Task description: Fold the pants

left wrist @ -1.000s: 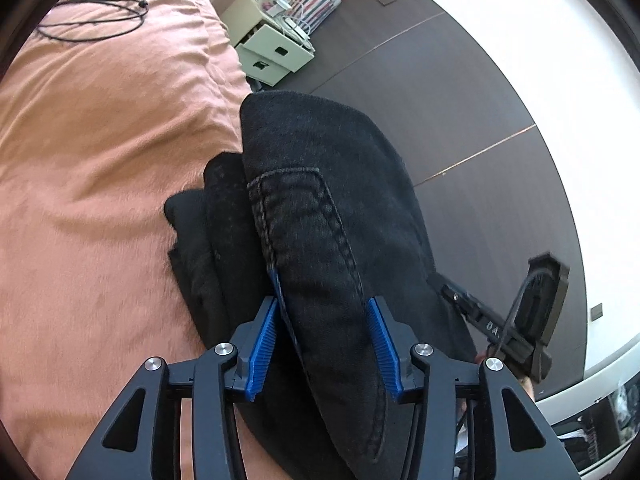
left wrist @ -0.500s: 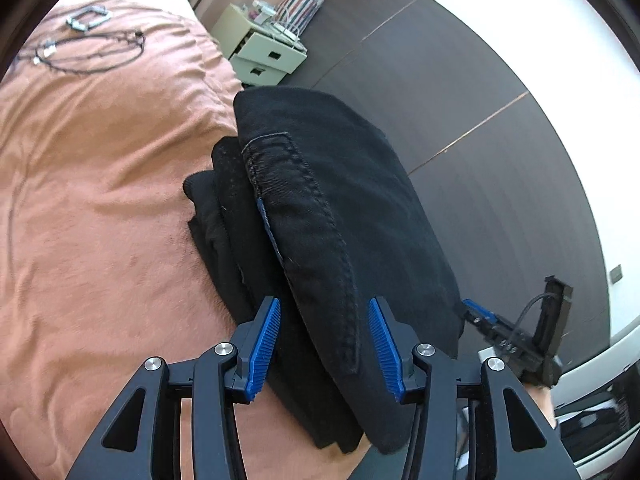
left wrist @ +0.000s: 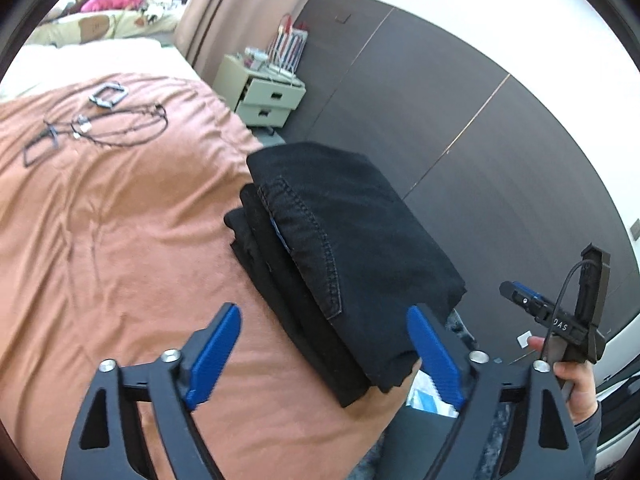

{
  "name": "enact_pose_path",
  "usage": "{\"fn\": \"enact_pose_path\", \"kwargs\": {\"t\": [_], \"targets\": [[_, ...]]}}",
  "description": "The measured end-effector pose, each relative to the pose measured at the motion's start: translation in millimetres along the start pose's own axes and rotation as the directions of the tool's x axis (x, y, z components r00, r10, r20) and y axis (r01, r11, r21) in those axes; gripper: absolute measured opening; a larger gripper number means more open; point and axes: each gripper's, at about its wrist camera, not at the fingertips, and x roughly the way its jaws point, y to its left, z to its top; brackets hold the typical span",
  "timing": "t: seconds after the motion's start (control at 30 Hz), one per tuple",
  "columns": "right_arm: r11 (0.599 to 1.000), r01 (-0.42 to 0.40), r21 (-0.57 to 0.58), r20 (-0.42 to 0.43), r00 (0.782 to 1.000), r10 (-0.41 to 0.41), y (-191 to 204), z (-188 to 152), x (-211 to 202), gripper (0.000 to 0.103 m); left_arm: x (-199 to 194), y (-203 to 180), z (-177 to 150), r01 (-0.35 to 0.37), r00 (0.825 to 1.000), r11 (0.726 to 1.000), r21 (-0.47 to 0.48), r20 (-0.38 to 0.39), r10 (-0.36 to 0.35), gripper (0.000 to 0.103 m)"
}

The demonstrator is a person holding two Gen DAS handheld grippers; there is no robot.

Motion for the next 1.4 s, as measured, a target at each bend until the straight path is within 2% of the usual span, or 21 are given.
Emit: {"fn": "enact_pose_path", "kwargs": {"t": [0.13,0.27,0.43,0.73,1.17,1.4], "targets": [[0.999,0.045,0.004,-0.013,0.999,-0.045,10,-6,-2,0.1,-32,-10,-5,-0.025,0.999,0.999,0.038,0.04,0.023,0.102],[0.999,0.042,0.006,0.002,0.999,-0.042,19,-16,-22,0.103,-67,-17,-13,-0.047,0.996,0.998,0.051,0.08,0.043,0.102],[0.999,0.047,0.014,-0.011,0.999,-0.047,31,-31,-41,0.103,-99,-24,-24,-0.064,0.992,0.995,0.071,0.112,0.056,0.102],[1.0,0.006,0.001,0.039,0.999,-0.006,53,-51,-91,0.103,-162,-39,-51,-0.086,0.985,0.989,0.118,0.157,0.067,0.102],[0.996,-0.071,-0.045,0.078,0.994,0.074,80,-100,-132,0.103,-246,-41,-115,-0.157,0.967,0.977,0.144,0.222,0.123,0.102],[0.989,-0.134,-0.066,0.097,0.985,0.14,96,-131,-152,0.103,-300,-33,-151,-0.216,0.946,0.965,0.149,0.276,0.169,0.102]]}}
